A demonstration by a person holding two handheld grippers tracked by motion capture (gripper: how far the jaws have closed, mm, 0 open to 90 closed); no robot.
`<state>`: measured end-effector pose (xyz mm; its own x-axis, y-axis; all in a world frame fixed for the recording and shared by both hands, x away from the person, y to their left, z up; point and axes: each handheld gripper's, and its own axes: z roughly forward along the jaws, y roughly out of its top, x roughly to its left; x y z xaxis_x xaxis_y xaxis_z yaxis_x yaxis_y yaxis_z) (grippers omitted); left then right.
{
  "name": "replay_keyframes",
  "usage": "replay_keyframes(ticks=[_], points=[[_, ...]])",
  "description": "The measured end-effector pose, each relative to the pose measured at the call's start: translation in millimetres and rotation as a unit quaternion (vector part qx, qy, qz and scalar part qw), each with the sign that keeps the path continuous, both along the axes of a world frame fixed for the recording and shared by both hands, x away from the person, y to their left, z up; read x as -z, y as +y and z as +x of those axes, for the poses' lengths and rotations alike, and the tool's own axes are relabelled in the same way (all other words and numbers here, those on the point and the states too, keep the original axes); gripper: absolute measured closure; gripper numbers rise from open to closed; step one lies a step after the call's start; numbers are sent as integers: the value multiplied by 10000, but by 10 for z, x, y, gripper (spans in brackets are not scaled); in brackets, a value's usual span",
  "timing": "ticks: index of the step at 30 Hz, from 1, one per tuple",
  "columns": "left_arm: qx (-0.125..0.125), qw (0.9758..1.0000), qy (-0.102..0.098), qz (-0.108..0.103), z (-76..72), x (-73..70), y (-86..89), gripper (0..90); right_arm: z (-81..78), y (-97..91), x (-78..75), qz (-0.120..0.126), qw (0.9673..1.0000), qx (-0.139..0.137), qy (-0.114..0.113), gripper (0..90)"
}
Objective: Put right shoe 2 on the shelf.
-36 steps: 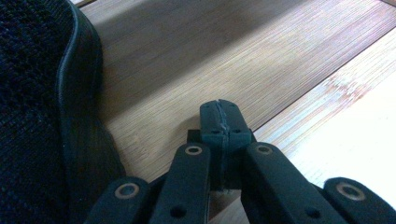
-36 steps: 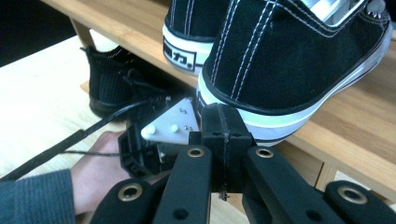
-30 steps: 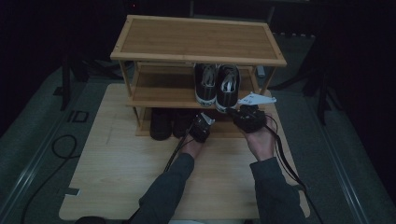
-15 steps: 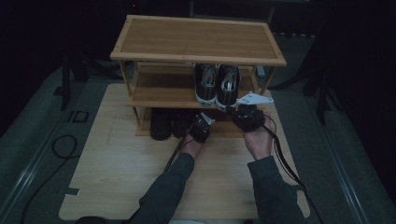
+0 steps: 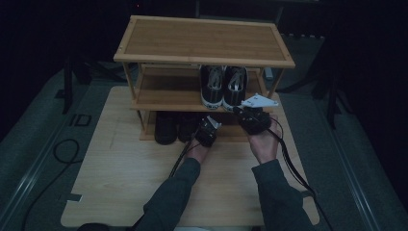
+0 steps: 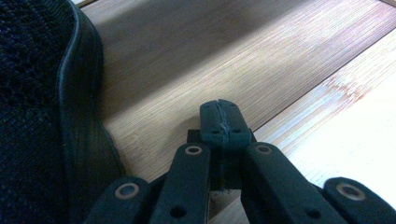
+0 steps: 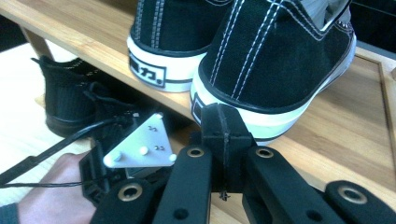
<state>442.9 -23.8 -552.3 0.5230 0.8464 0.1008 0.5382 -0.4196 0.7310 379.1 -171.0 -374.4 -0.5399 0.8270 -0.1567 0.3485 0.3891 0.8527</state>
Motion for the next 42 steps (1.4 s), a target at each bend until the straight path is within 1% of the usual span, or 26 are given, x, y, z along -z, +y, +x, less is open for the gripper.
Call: replay_keyframes(ticks=[2, 4, 5, 6, 9, 12, 19, 21, 23, 27, 30, 34, 35, 38, 42], points=[[-5, 10000, -11, 12, -1, 0, 0, 900, 10, 4, 11, 1, 10000, 19, -12, 900], [-14, 10000, -15, 6, -1, 1, -1, 900, 28, 17, 29, -79, 9999, 86, -13, 900], [-20, 10000, -21, -1, -1, 2, -1, 900, 45, 17, 44, -81, 9999, 80, -45, 900], [-17, 10000, -25, 10, -2, 2, -1, 900, 57, 14, 44, -43, 10000, 81, -34, 900], [-14, 10000, -23, 4, -1, 2, -1, 900, 65, 18, 43, -45, 9999, 84, -40, 900], [-11, 10000, -16, 6, 0, 0, 1, 900, 75, 17, 41, 10, 10000, 93, -5, 900], [-2, 10000, -23, 41, -1, -1, -2, 900, 79, 12, 43, 21, 10000, 74, -4, 900], [2, 10000, -30, 51, -3, -1, -3, 900, 73, 7, 50, -12, 10000, 39, -39, 900], [2, 10000, -31, 55, -3, -1, -2, 900, 70, -7, 57, 12, 10000, 21, -43, 898], [27, 10000, -45, 34, -2, 3, 3, 900, 31, -42, 43, 18, 10000, 57, -47, 892], [10, 10000, -40, 47, -4, 1, 1, 900, -25, -66, 5, -3, 9999, 24, -105, 877], [22, 10000, -32, 42, -4, 0, 3, 900, -93, -116, -29, -157, 9998, 40, -117, 862], [11, 10000, -45, 51, -5, 1, 2, 900, -104, -135, -34, -163, 9998, 46, -121, 861], [13, 10000, -55, 40, -5, 4, -1, 900, -111, -202, -22, -138, 9998, 100, -64, 855], [9, 10000, -55, 63, -6, 3, 0, 900, -96, -273, 69, -164, 9996, 191, 112, 848]])
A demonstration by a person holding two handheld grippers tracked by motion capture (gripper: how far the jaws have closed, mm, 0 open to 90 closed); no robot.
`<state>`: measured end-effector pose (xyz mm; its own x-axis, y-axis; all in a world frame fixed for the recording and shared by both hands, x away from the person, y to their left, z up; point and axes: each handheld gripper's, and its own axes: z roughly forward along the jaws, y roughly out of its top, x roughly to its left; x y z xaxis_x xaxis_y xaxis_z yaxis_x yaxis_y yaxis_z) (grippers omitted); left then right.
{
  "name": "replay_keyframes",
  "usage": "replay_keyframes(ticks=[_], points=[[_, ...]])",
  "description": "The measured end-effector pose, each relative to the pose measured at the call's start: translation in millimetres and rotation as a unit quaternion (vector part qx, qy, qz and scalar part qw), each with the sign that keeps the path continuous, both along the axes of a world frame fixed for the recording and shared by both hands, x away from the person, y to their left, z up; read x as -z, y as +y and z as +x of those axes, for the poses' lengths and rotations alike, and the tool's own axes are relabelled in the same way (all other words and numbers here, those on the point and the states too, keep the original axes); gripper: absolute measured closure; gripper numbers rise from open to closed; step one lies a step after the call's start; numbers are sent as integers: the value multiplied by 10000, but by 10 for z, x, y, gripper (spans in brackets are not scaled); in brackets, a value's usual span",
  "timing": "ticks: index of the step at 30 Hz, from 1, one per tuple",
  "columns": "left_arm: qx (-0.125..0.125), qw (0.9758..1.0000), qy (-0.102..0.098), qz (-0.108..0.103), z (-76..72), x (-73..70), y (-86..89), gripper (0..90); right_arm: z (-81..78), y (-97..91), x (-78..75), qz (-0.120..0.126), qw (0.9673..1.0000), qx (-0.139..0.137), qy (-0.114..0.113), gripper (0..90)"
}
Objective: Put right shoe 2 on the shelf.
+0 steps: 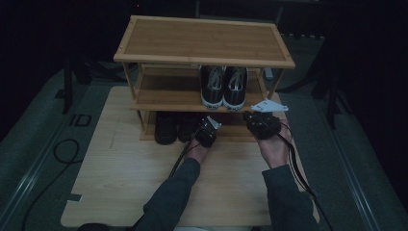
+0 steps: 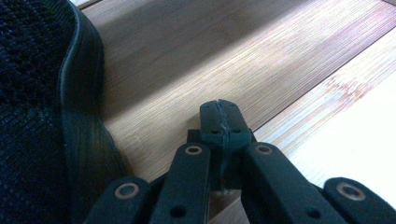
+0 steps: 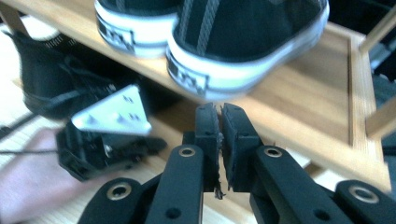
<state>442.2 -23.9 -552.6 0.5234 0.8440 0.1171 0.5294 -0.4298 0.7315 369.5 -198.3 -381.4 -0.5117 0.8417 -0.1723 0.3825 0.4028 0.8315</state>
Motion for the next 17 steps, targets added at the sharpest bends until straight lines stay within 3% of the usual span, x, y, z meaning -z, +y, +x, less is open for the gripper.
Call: replay_keyframes(ticks=[2, 3, 10, 17], points=[[11, 10000, 6, -7, 0, -1, 1, 900, 10, -35, 60, 18, 10000, 28, 77, 844], [60, 9999, 71, -111, 0, 7, -4, 900, 14, -51, 92, 15, 9999, 50, 146, 841], [29, 10000, 2, -60, -3, 9, -4, 900, 43, -145, 317, 19, 9988, 130, 474, 831], [45, 10000, -8, -54, -3, 12, -4, 900, 49, -211, 434, 25, 9976, 177, 667, 829]])
